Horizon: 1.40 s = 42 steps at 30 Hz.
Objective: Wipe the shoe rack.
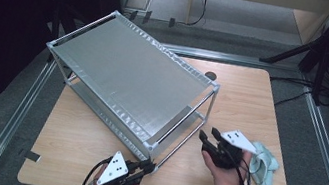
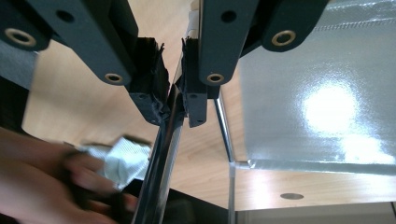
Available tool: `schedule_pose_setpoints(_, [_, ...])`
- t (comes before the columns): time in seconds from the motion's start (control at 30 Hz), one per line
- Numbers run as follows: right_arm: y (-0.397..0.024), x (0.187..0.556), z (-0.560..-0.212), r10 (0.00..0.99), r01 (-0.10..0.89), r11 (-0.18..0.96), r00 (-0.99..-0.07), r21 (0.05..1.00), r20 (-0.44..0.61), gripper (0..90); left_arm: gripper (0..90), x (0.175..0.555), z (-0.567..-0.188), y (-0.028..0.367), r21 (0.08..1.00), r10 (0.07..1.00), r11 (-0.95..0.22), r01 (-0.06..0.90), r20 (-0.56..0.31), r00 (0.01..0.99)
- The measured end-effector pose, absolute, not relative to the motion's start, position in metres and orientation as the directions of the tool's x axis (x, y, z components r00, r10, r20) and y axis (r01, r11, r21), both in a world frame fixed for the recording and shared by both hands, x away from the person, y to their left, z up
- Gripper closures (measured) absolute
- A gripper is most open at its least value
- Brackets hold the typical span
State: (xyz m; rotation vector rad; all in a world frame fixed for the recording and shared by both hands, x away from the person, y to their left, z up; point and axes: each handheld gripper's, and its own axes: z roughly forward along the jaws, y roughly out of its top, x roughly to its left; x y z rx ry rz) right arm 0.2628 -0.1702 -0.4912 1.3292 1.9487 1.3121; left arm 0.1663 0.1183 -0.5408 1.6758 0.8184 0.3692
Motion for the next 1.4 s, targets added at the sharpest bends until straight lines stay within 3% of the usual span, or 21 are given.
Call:
schedule_pose_setpoints(0.27, [-0.185, 0.220, -0.489, 0.872, 0.446, 0.160, -0.482, 0.881, 0.086, 49.2, 79.4, 0.196, -0.541, 0.087, 0.945, 0.698, -0.064, 0.321, -0.188, 0.691])
schedule_pose_setpoints(0.47, [-0.194, 0.216, -0.500, 0.876, 0.459, 0.148, -0.472, 0.876, 0.100, 48.2, 78.6, 0.218, -0.540, 0.069, 0.942, 0.696, -0.049, 0.333, -0.206, 0.688])
schedule_pose_setpoints(0.73, [-0.187, 0.211, -0.496, 0.861, 0.452, 0.101, -0.486, 0.886, 0.150, 41.3, 43.5, 0.217, -0.534, 0.092, 0.926, 0.721, -0.006, 0.378, -0.258, 0.643])
schedule_pose_setpoints(1.0, [-0.149, 0.203, -0.494, 0.808, 0.421, 0.152, -0.574, 0.894, 0.133, 29.3, 33.4, 0.201, -0.533, 0.146, 0.925, 0.778, -0.003, 0.379, -0.236, 0.582])
schedule_pose_setpoints(1.1, [-0.126, 0.205, -0.491, 0.786, 0.456, 0.135, -0.590, 0.880, 0.185, 26.1, 31.7, 0.195, -0.535, 0.166, 0.921, 0.798, -0.003, 0.389, -0.233, 0.556])
schedule_pose_setpoints(1.17, [-0.111, 0.205, -0.488, 0.796, 0.445, 0.140, -0.582, 0.884, 0.167, 29.8, 31.6, 0.192, -0.536, 0.181, 0.919, 0.814, 0.000, 0.395, -0.229, 0.534])
schedule_pose_setpoints(1.4, [-0.085, 0.212, -0.488, 0.833, 0.412, 0.159, -0.543, 0.897, 0.101, 69.8, 32.3, 0.185, -0.537, 0.228, 0.913, 0.873, 0.035, 0.406, -0.226, 0.433])
